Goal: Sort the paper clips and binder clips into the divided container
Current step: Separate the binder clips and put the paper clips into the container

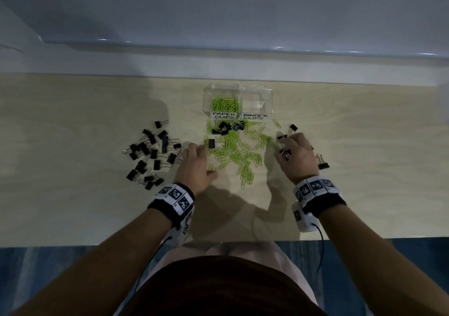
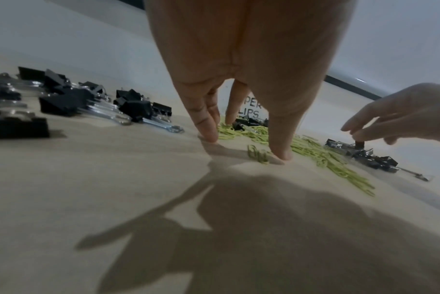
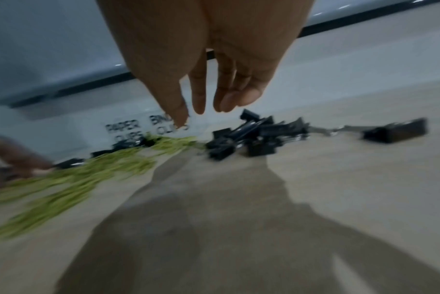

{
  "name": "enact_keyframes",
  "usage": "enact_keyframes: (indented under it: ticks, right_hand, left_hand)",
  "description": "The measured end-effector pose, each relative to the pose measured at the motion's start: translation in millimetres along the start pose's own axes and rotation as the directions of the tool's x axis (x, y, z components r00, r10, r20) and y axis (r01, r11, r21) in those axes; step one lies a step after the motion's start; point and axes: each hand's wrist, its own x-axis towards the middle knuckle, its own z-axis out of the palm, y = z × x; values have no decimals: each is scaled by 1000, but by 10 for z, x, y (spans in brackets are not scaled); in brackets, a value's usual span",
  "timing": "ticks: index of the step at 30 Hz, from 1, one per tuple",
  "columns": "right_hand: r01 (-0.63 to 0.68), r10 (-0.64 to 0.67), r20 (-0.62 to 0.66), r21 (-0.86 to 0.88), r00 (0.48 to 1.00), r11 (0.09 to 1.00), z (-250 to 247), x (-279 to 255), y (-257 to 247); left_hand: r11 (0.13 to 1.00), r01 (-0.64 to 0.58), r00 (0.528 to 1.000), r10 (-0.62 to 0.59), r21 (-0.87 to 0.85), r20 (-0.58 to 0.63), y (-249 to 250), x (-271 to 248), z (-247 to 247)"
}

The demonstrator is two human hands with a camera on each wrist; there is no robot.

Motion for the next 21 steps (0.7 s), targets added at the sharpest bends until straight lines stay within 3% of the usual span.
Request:
enact_keyframes:
  ticks: [2, 4, 6, 11, 16, 19, 21]
  right_hand:
    - [34, -39, 172, 28, 984, 999, 101, -89, -185]
    - [-6, 9, 344, -11, 939, 1000, 217, -113, -349]
    - [-35, 55, 404, -57, 913, 998, 313, -82, -474]
    - [41, -49, 367, 30, 929, 999, 402, 56, -659]
    - [93, -108, 287, 65, 952, 994, 364, 110, -567]
    - [37, -62, 209, 121, 976, 992, 305, 113, -492]
    - [-86, 49, 198, 180, 979, 980, 240, 135, -472]
  left_hand:
    - [999, 11, 1000, -11, -37, 17, 48, 7, 32]
    - [999, -23, 1000, 23, -40, 15, 122, 49, 62]
    - [996, -69, 998, 69, -56, 0, 213, 117, 71]
    - [976, -214, 976, 215, -26, 27, 353, 334, 30]
    - [960, -278, 959, 277, 11, 66, 362, 431, -51]
    - [957, -291, 953, 291, -8, 85, 308, 436, -79]
    - [957, -280, 957, 285, -79, 51, 258, 423, -105]
